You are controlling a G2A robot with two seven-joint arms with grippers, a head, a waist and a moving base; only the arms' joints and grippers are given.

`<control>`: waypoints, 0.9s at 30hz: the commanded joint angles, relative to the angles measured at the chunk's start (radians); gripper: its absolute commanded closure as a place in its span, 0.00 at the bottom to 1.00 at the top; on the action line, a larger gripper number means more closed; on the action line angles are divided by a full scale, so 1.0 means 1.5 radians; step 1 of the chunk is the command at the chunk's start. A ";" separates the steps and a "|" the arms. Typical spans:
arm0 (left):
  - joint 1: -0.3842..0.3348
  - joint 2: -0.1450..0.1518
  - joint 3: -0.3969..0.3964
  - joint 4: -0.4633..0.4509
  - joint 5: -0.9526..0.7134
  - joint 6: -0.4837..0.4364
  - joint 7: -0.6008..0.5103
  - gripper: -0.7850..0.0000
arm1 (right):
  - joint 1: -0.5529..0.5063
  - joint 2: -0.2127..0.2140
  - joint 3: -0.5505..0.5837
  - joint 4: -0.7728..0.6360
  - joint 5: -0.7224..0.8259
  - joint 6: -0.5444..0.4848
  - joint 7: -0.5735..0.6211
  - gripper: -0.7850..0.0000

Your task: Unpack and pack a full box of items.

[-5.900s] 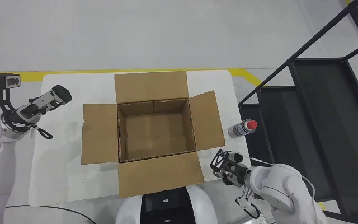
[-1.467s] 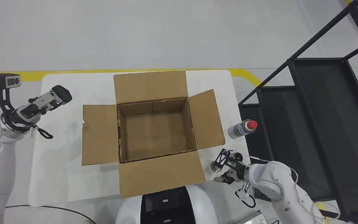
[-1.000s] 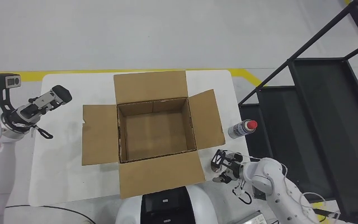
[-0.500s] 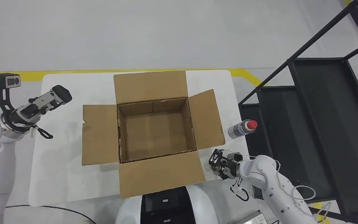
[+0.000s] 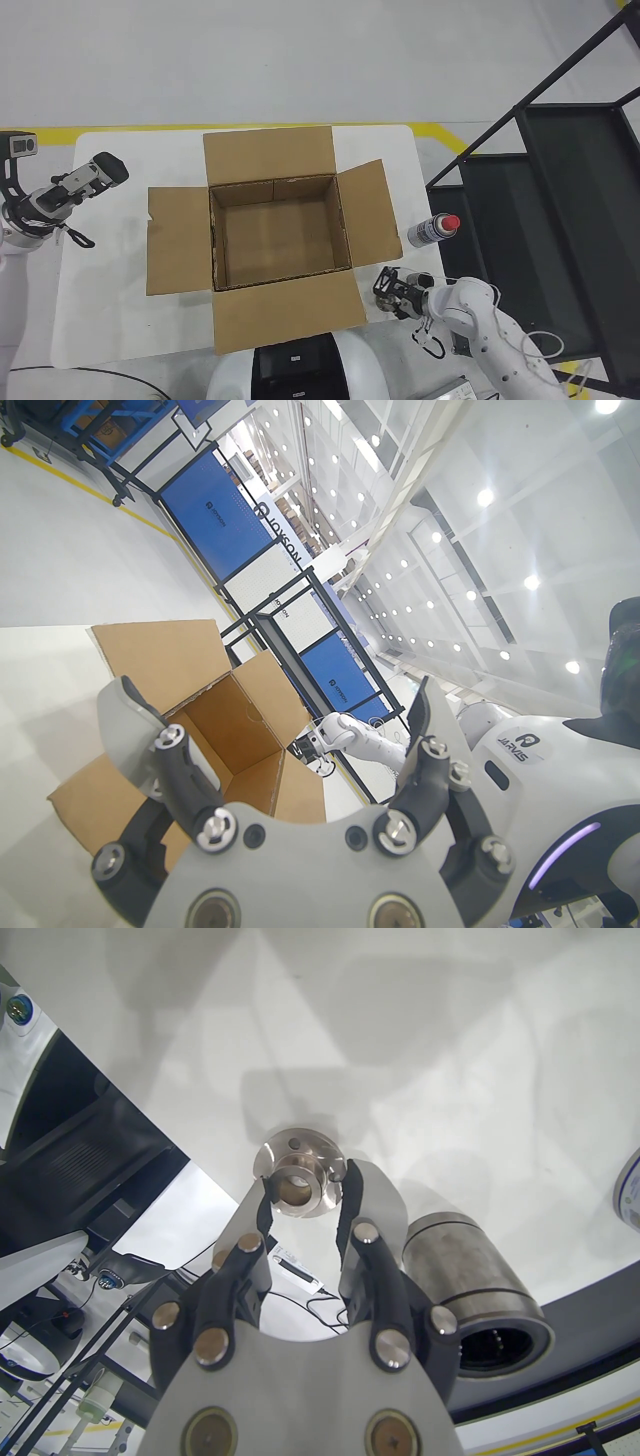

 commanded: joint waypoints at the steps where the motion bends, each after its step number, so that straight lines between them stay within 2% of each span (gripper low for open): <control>1: 0.000 0.000 0.000 0.000 0.000 0.000 0.000 0.00 | 0.001 0.000 -0.004 -0.002 -0.001 0.001 0.001 0.58; 8: 0.000 0.000 0.000 0.000 0.000 0.000 0.000 0.00 | -0.001 0.003 -0.011 -0.006 -0.009 0.008 0.005 0.61; 19: 0.000 0.000 0.000 0.000 0.000 0.000 0.000 0.00 | 0.025 0.003 -0.034 0.025 -0.023 0.023 0.008 0.59; 22: 0.000 0.000 0.000 0.000 0.000 0.000 0.000 0.00 | 0.033 0.003 -0.041 0.031 -0.024 0.025 0.008 0.67; 24: 0.000 0.000 0.000 0.000 0.000 0.000 0.000 0.00 | 0.037 0.003 -0.044 0.031 -0.023 0.027 0.007 0.77; 26: 0.000 0.000 0.000 0.000 0.000 0.000 0.000 0.00 | 0.037 0.004 -0.044 0.027 -0.023 0.027 0.006 1.00; 27: 0.000 0.000 0.000 0.000 0.000 0.000 0.000 0.00 | 0.036 0.005 -0.043 0.023 -0.024 0.026 0.007 1.00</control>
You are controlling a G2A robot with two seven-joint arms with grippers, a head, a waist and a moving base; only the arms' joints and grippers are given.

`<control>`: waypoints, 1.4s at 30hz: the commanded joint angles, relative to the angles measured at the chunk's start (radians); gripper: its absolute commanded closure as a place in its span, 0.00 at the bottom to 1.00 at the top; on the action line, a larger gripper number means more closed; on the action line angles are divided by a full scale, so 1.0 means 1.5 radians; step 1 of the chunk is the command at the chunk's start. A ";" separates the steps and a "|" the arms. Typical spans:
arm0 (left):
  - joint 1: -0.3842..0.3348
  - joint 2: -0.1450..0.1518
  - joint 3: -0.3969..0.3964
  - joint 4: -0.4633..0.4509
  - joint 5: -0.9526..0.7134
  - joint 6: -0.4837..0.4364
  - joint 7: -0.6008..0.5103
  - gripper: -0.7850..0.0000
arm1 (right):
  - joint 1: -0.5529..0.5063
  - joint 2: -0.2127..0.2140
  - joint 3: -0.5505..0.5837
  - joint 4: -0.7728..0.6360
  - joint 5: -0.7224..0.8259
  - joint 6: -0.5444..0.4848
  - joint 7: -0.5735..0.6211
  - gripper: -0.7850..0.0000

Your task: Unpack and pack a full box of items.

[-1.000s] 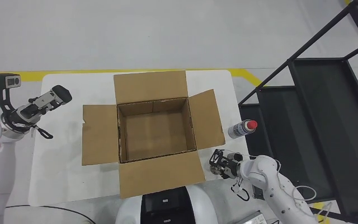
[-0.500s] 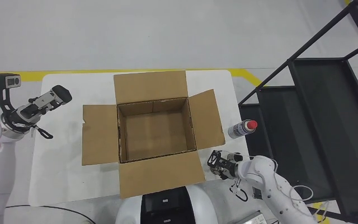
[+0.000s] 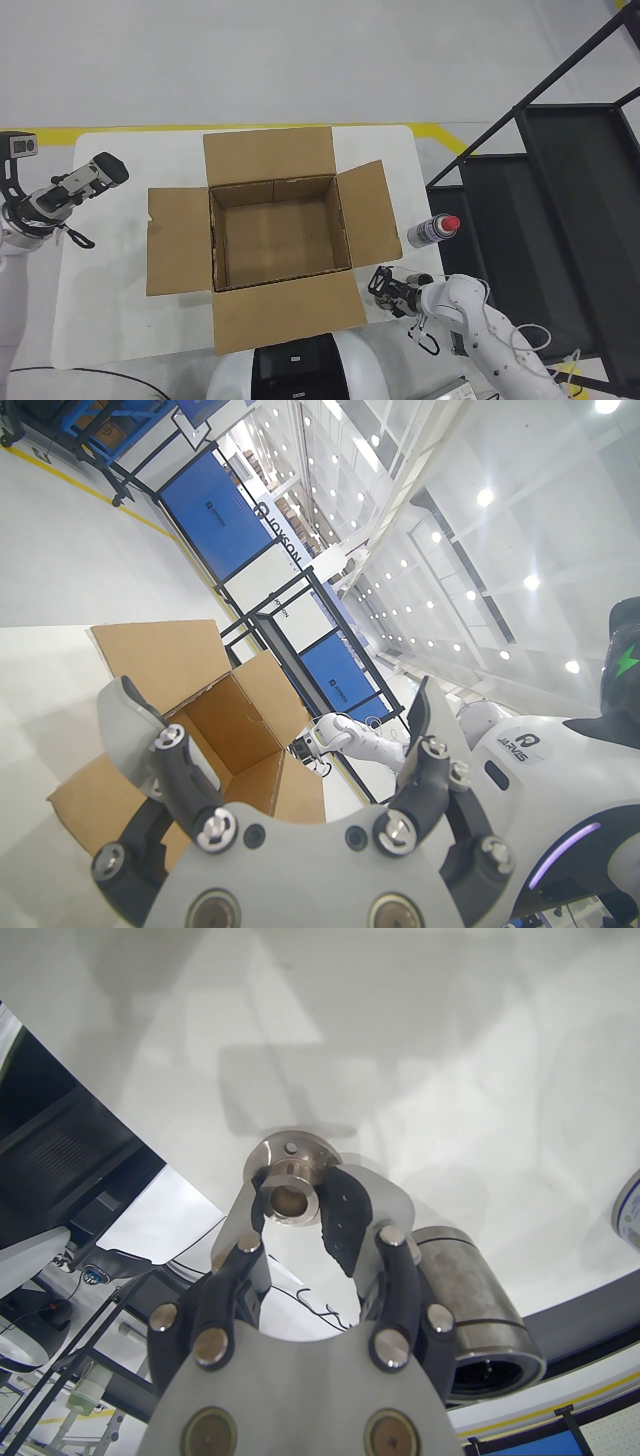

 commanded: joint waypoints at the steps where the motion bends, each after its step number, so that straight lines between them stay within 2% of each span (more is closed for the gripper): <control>1: 0.000 0.000 0.000 0.000 0.000 0.000 0.000 0.00 | -0.004 0.001 0.002 -0.008 0.000 -0.001 0.001 1.00; 14: 0.000 0.000 0.000 0.000 0.000 0.000 0.000 0.00 | -0.044 0.012 0.032 -0.072 -0.010 -0.002 -0.008 1.00; 24: 0.000 0.000 0.000 0.000 0.000 0.000 0.000 0.00 | -0.080 0.021 0.083 -0.109 0.044 -0.015 -0.051 1.00; 37: 0.000 0.000 0.000 0.000 0.000 0.000 0.000 0.00 | -0.195 0.036 0.186 -0.200 0.110 -0.066 -0.130 1.00; 42: 0.000 0.000 0.000 0.000 0.000 0.000 0.000 0.00 | -0.238 0.041 0.223 -0.221 0.146 -0.114 -0.172 1.00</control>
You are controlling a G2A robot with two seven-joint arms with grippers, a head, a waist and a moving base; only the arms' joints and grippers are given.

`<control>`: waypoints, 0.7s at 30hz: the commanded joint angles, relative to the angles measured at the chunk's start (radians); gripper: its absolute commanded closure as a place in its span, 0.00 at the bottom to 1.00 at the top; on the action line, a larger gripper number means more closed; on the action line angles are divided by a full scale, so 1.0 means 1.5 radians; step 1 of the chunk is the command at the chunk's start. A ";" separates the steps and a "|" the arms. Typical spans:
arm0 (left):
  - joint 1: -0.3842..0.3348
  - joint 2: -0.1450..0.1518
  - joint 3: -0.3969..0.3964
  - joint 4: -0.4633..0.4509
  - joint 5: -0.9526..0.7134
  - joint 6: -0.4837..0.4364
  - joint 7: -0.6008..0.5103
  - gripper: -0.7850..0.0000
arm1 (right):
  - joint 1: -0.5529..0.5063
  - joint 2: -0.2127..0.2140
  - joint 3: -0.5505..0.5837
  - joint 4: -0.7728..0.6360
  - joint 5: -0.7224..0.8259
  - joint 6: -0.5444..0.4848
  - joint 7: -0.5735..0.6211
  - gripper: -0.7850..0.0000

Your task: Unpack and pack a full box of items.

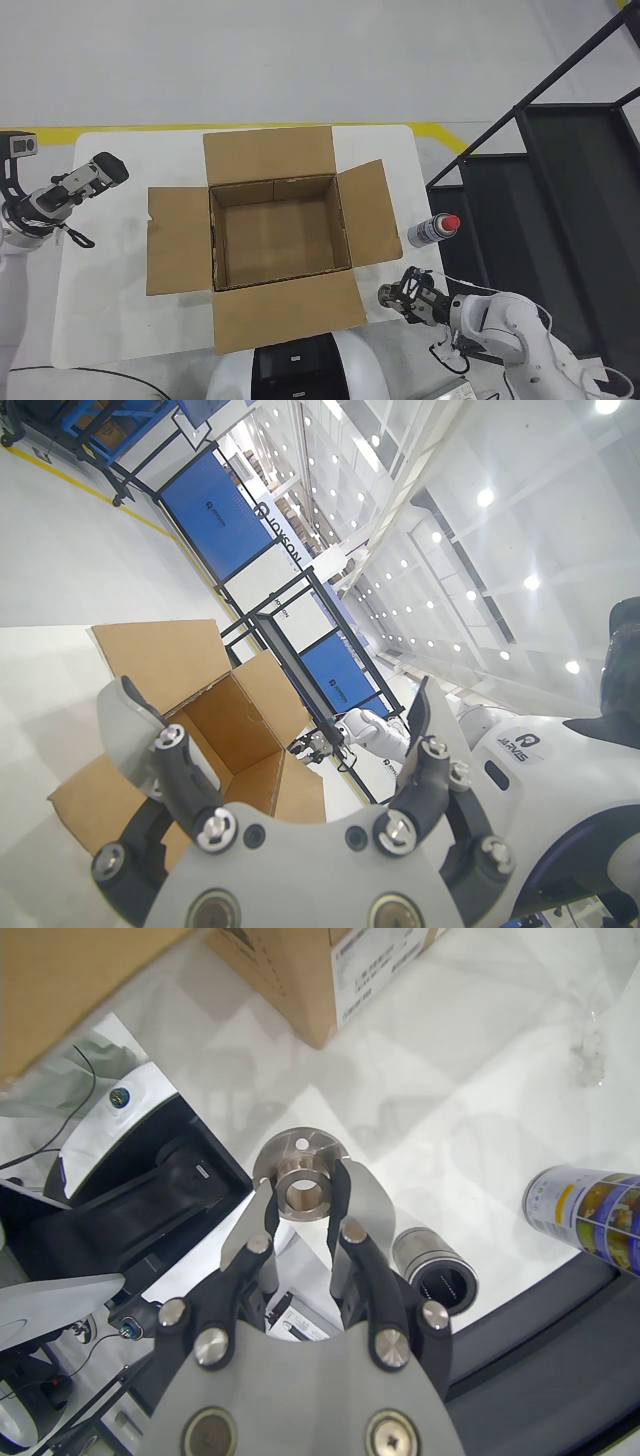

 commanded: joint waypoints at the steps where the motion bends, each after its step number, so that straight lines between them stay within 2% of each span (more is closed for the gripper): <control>1: 0.000 0.000 0.000 0.000 0.000 0.000 0.000 0.00 | -0.016 0.002 0.014 -0.007 0.011 -0.019 -0.014 1.00; 10: 0.000 0.000 0.000 0.000 0.000 0.000 0.000 0.00 | -0.107 0.005 0.082 -0.097 0.029 -0.038 -0.094 1.00; 14: 0.000 0.000 0.000 0.000 0.000 0.000 0.000 0.00 | -0.134 0.004 0.084 -0.138 0.034 -0.036 -0.122 1.00; 21: 0.000 0.000 0.000 0.000 0.000 0.000 0.000 0.00 | -0.094 0.003 0.027 -0.151 0.035 -0.010 -0.122 1.00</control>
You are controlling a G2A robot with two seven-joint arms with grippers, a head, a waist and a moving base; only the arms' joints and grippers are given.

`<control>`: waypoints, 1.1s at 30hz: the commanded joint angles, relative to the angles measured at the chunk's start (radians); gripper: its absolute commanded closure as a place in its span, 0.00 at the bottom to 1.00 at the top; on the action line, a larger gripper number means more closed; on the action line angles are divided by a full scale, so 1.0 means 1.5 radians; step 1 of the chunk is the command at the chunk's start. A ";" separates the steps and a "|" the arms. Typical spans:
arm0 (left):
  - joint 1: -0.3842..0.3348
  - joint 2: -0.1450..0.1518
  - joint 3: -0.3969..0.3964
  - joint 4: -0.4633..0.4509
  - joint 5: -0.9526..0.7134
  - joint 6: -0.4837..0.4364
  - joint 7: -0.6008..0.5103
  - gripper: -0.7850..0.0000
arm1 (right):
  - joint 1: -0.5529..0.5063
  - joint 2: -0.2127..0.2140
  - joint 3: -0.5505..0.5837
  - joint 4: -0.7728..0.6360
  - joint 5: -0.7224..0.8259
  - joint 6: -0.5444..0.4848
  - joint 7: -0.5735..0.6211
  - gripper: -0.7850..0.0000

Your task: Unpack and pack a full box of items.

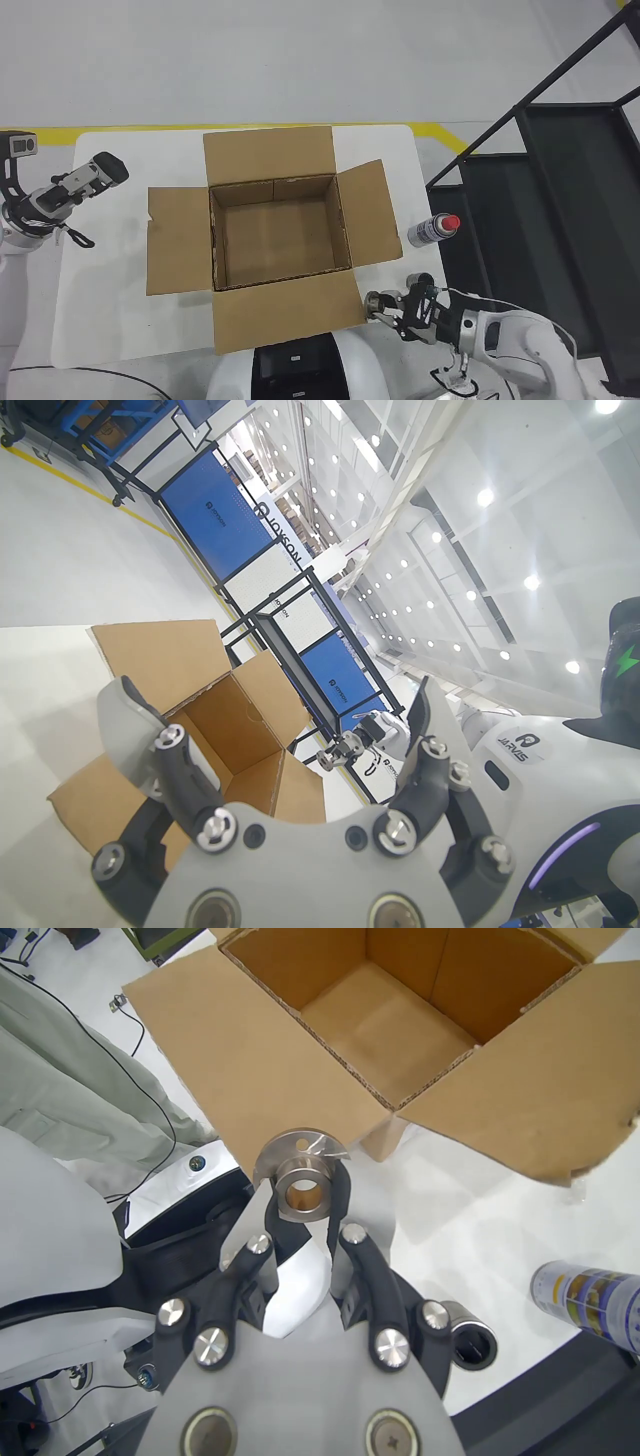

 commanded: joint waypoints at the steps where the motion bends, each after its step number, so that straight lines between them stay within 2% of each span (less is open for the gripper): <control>1: 0.000 0.000 0.000 0.000 0.000 0.000 0.000 0.00 | 0.020 -0.001 -0.017 0.003 0.009 0.012 -0.003 1.00; 11: 0.000 0.000 0.000 0.000 0.000 0.000 0.000 0.00 | 0.106 -0.003 -0.078 0.022 0.044 0.060 0.023 1.00; 33: 0.000 0.000 0.000 0.000 0.000 0.000 0.000 0.00 | 0.106 -0.003 -0.078 0.022 0.044 0.060 0.023 1.00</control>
